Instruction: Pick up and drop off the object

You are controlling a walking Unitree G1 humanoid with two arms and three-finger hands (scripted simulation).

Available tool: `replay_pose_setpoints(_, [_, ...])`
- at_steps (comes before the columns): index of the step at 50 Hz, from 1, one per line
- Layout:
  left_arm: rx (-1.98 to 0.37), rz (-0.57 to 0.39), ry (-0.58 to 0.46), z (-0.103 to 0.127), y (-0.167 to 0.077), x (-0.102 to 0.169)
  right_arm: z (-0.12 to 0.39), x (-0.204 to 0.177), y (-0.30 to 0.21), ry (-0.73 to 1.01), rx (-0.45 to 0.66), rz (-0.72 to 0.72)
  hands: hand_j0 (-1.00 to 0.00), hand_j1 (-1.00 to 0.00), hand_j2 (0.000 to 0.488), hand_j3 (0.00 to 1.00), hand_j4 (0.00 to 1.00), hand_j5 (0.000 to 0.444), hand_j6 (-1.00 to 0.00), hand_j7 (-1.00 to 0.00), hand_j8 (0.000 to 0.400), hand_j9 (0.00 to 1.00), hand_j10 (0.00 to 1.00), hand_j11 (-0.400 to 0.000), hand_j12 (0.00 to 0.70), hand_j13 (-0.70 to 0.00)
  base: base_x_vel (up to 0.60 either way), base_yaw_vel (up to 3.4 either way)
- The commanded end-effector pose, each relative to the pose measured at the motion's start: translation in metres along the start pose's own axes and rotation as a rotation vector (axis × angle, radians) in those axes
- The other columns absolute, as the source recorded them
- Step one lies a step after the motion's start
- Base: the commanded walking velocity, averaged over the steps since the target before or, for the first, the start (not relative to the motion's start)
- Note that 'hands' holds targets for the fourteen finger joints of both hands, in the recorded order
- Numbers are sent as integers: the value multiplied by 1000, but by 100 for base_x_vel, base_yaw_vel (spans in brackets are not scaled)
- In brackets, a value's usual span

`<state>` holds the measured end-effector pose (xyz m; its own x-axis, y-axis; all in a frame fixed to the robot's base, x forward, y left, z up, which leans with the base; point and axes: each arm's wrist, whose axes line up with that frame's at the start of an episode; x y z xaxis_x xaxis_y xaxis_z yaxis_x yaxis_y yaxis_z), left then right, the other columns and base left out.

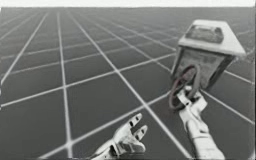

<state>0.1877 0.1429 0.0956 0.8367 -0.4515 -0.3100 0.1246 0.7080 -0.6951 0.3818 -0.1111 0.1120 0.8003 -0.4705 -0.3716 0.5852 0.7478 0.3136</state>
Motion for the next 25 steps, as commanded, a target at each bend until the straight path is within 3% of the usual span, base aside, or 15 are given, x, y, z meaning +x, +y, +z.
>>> replay_pose_setpoints(1, [-11, -7, -11, 0, 2, -2, 10, -6, 11, -43, 8, 38, 0, 0, 0, 1000, 1000, 0, 0, 0, 0, 1000, 1000, -400, 0, -700, 58, 4])
replay_pose_setpoints(25, [-11, -7, -11, 0, 2, -2, 10, -6, 11, -43, 8, 38, 0, 0, 0, 1000, 1000, 0, 0, 0, 0, 1000, 1000, -400, 0, -700, 57, 5])
